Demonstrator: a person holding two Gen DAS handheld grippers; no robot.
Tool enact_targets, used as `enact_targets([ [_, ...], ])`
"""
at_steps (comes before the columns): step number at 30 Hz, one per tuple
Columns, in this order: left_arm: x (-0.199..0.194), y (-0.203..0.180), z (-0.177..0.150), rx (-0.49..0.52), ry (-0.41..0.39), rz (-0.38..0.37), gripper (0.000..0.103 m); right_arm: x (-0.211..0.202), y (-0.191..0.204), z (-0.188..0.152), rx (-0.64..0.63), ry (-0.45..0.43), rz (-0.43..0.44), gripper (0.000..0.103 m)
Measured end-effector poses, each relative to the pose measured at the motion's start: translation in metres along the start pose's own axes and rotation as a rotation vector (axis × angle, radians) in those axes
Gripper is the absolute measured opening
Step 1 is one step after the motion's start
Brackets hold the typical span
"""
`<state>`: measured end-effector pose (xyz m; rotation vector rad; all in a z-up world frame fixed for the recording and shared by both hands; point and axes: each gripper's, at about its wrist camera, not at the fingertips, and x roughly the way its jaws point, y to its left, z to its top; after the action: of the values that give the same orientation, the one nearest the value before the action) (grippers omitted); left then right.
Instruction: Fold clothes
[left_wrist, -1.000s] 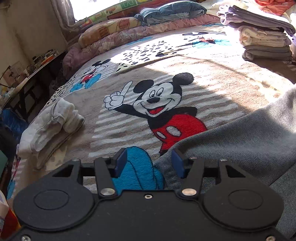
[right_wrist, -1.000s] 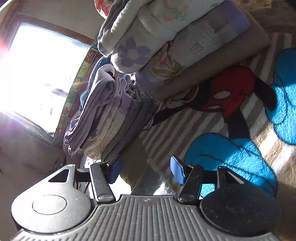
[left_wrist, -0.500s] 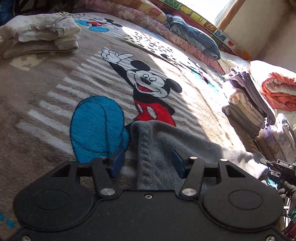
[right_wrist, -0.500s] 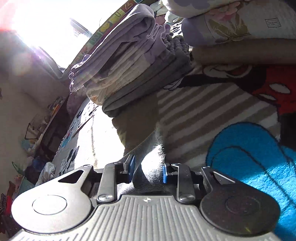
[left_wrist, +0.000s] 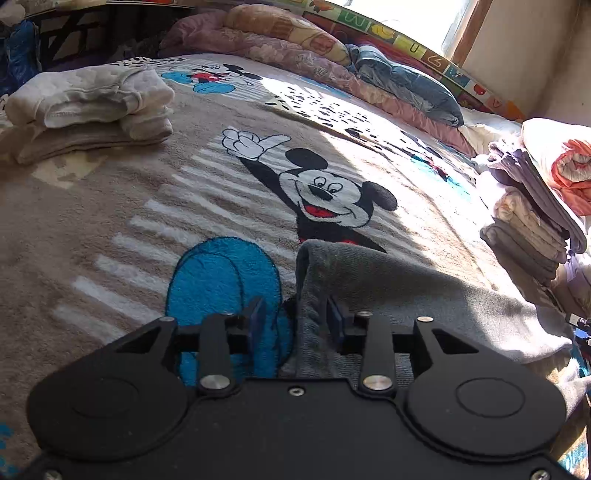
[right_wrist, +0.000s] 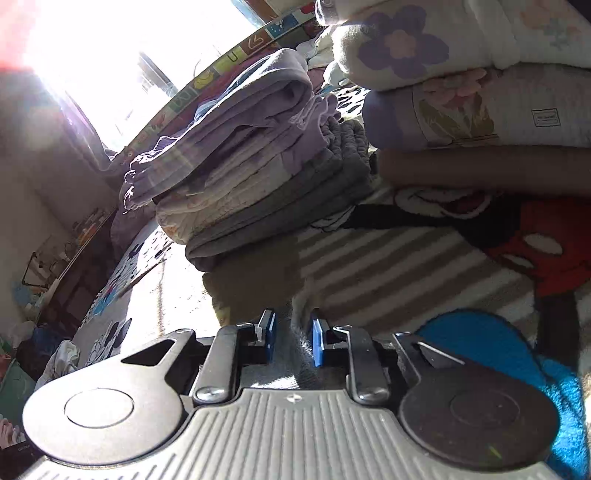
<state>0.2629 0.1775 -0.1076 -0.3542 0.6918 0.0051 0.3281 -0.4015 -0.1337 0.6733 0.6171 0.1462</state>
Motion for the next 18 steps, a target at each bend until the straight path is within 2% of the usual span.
enact_targets([
  [1, -0.002, 0.002, -0.001, -0.009, -0.009, 0.005, 0.046, -0.008, -0.003, -0.001, 0.013, -0.018, 0.008, 0.04],
  [5, -0.025, 0.006, -0.005, -0.051, -0.067, 0.008, 0.046, -0.04, -0.01, -0.01, 0.032, -0.07, 0.036, 0.041],
  [8, -0.051, 0.001, -0.009, -0.037, -0.104, -0.001, 0.048, -0.066, -0.01, -0.019, 0.007, -0.081, 0.064, 0.041],
  [10, -0.069, -0.006, -0.014, 0.014, -0.118, 0.013, 0.051, -0.083, -0.008, -0.024, -0.016, -0.081, 0.083, 0.043],
  [13, -0.092, -0.014, -0.023, 0.103, -0.116, 0.029, 0.054, -0.106, -0.001, -0.023, -0.087, -0.069, 0.119, 0.05],
  [18, -0.119, -0.014, -0.051, 0.177, -0.069, -0.015, 0.058, -0.131, 0.021, -0.021, -0.316, -0.006, 0.149, 0.053],
])
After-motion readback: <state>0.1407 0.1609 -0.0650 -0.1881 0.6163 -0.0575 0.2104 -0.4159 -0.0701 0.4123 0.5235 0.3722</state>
